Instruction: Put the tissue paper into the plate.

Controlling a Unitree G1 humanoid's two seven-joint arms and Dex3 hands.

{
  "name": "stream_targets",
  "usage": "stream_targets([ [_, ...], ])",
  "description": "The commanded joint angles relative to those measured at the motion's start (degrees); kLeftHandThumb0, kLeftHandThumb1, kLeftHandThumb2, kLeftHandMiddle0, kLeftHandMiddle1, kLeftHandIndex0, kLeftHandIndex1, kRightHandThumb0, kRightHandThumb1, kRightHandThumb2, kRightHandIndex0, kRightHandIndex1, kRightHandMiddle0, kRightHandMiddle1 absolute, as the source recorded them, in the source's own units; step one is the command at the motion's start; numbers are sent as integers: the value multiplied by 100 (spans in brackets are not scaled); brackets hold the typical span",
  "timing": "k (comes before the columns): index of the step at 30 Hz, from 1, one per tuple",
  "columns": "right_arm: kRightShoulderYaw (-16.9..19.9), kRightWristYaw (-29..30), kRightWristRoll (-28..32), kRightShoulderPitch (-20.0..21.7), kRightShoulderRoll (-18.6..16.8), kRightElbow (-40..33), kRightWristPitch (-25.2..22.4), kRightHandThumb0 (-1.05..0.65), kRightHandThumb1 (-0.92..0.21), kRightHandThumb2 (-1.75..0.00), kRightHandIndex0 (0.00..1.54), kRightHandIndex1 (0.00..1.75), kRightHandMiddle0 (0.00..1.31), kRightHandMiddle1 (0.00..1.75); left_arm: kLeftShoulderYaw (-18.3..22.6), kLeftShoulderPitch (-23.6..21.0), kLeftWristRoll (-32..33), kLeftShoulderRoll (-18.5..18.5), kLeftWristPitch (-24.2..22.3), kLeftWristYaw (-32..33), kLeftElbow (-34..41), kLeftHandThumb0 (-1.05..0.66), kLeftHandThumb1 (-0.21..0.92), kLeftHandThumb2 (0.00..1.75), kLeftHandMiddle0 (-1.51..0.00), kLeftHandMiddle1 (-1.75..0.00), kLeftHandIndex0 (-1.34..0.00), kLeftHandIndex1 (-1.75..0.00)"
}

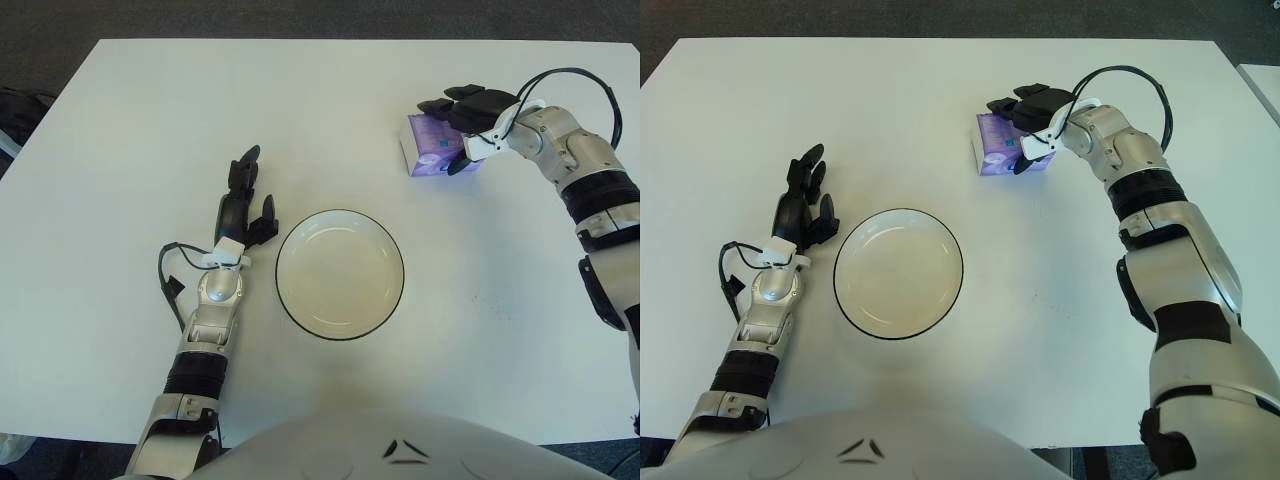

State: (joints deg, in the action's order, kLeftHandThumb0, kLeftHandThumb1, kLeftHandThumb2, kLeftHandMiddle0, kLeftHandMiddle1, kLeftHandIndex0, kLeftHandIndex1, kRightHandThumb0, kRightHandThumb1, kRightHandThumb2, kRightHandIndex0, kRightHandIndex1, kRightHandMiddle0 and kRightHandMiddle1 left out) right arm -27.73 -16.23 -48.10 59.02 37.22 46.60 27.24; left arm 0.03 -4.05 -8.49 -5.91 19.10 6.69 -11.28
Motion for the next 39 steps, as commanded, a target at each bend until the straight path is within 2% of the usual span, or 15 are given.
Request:
stream_targets([
  [1,-45,16,54,23,-4,45,97,-105,-92,-4,0,0,0,0,-22,393,-41,30,-119,-6,-301,-67,92,83,-29,-5,0,-66],
  [8,-62,29,62,4,-27,114,165,-105,-92,-8,0,0,0,0,-38,383,-69,42,-120,18,-297,-67,92,83,-29,-5,0,-66],
  [23,-171,180,-9,-35,-174,294,141,-105,-92,-6,0,0,0,0,-53,360,-165,65,-183,31,-268,-69,92,84,-28,-4,0,-64],
  [31,-326,496,-104,8,-398,688,33,-105,-92,-7,0,0,0,0,-34,352,-151,95,-190,48,-274,-68,92,83,-29,-4,0,-65],
  [39,-701,1144,-307,32,-783,1462,-131,-105,-92,-8,0,0,0,0,-33,349,-149,104,-168,54,-280,-67,92,82,-29,-4,0,-64],
])
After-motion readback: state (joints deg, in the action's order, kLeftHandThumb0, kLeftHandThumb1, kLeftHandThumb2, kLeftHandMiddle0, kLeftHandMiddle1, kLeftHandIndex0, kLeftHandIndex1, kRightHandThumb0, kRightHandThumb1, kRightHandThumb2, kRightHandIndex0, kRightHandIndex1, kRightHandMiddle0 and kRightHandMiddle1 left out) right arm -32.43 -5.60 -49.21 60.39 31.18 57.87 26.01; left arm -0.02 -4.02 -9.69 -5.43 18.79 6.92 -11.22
